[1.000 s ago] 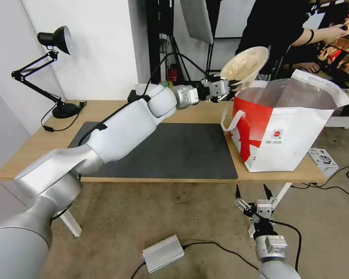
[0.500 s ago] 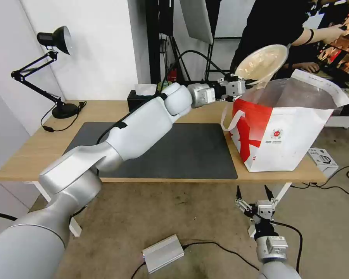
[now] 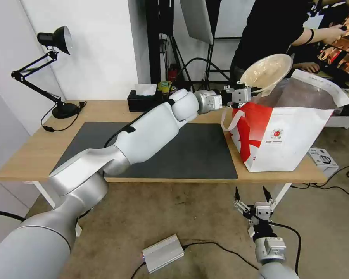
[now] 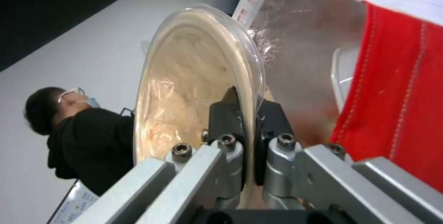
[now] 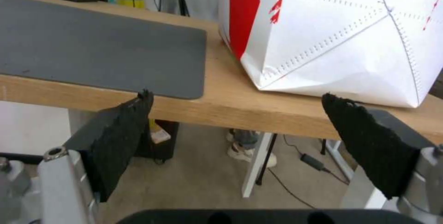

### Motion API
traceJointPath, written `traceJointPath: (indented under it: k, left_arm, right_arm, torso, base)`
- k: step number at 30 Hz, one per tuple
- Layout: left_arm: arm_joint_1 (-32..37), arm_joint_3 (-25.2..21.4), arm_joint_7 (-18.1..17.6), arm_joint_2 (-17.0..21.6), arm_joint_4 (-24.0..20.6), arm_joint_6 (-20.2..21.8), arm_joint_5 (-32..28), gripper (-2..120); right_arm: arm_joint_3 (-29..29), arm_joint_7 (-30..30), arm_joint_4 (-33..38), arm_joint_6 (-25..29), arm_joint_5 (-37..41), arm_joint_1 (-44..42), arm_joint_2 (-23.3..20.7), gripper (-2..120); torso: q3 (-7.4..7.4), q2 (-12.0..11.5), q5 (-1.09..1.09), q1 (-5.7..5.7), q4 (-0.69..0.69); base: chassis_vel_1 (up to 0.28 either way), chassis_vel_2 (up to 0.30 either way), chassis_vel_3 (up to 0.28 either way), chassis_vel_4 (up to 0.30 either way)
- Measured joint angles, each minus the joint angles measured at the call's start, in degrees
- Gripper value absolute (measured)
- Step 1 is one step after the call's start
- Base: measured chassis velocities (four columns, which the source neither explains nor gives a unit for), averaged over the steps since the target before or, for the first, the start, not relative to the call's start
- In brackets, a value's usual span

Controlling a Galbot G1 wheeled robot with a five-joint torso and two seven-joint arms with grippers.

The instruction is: Pick up the trash from the table and place it into the takeout bag.

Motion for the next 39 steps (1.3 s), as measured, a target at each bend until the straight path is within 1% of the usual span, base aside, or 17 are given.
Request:
traceJointPath:
  k: [9, 33, 34, 37, 38, 39]
  left_arm:
    - [0.0, 0.0, -0.1, -1.2, 1.2, -0.2, 0.7, 1]
    - [-1.3, -0.5, -0.2, -4.5, 6.1, -1.4, 2.4, 1]
    - [-1.4, -0.6, -0.2, -4.6, 6.2, -1.5, 2.5, 1]
    - [-1.4, -0.5, -0.2, -4.6, 6.3, -1.5, 2.6, 14]
    - [-1.4, -0.5, -0.2, -4.6, 6.3, -1.5, 2.6, 14]
    - [-1.4, -0.5, -0.2, -4.7, 6.3, -1.5, 2.6, 19]
  right_arm:
    - [0.1, 0.0, 0.1, 0.0, 0.0, -0.1, 0.2, 95]
    - [0.1, 0.0, 0.0, 0.0, 0.1, 0.4, 0.5, 95]
    - [0.1, 0.0, 0.0, 0.0, 0.1, 0.4, 0.5, 95]
    - [0.1, 0.0, 0.0, 0.0, 0.2, 0.4, 0.5, 95]
    - [0.1, 0.0, 0.0, 0.0, 0.2, 0.4, 0.5, 95]
    - [0.1, 0.0, 0.0, 0.0, 0.2, 0.4, 0.6, 95]
  torso:
    - [0.0, 0.0, 0.0, 0.0, 0.0]
    - [0.0, 0.0, 0.0, 0.0, 0.0]
    - [0.0, 0.0, 0.0, 0.0, 0.0]
    - [0.0, 0.0, 0.0, 0.0, 0.01]
    - [0.0, 0.0, 0.0, 0.0, 0.01]
    - [0.0, 0.0, 0.0, 0.0, 0.01]
  base:
    - [0.0, 0.0, 0.0, 0.0]
    - [0.0, 0.0, 0.0, 0.0]
    - [0.0, 0.0, 0.0, 0.0]
    - [0.0, 0.0, 0.0, 0.0]
    - [0.0, 0.0, 0.0, 0.0]
    - [0.0, 0.0, 0.0, 0.0]
